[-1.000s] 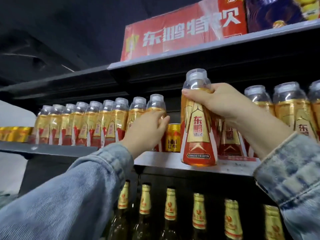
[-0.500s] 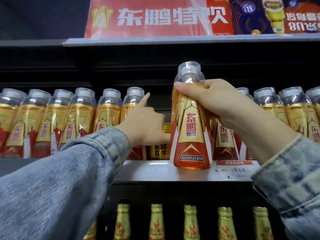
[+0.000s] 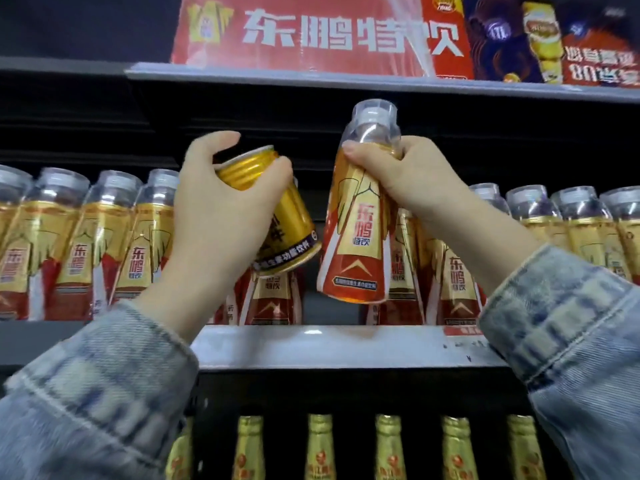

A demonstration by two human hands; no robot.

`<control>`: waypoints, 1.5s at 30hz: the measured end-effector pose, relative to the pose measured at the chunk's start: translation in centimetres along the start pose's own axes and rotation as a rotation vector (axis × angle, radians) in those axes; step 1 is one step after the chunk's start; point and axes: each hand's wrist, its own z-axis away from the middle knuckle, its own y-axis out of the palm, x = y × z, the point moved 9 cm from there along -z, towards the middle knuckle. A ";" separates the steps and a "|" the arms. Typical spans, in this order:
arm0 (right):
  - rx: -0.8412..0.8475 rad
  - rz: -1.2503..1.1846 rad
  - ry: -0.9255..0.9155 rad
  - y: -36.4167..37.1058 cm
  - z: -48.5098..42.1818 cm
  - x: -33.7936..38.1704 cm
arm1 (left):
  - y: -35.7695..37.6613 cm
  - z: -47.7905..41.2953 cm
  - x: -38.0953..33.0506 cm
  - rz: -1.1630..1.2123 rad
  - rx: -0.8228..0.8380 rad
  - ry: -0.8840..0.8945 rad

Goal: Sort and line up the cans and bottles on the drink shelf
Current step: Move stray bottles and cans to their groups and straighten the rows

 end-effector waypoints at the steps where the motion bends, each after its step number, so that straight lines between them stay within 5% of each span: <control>1: -0.003 0.040 -0.025 0.7 -0.2 0.0 | -0.3 -0.1 0.2 0.011 0.011 -0.024; 9: 0.005 0.328 -0.126 3.9 -0.8 0.1 | 1.4 3.3 2.4 -0.160 0.461 -0.161; 16: -0.001 0.480 -0.259 3.8 0.6 1.8 | 2.9 4.8 2.7 -0.195 0.649 -0.189; 24: -0.024 0.512 -0.166 3.6 0.5 -0.5 | 3.5 6.0 4.2 -0.192 0.811 -0.365; 45: 0.106 0.728 -0.153 5.9 0.9 -0.6 | 4.6 7.5 5.3 -0.315 0.974 -0.425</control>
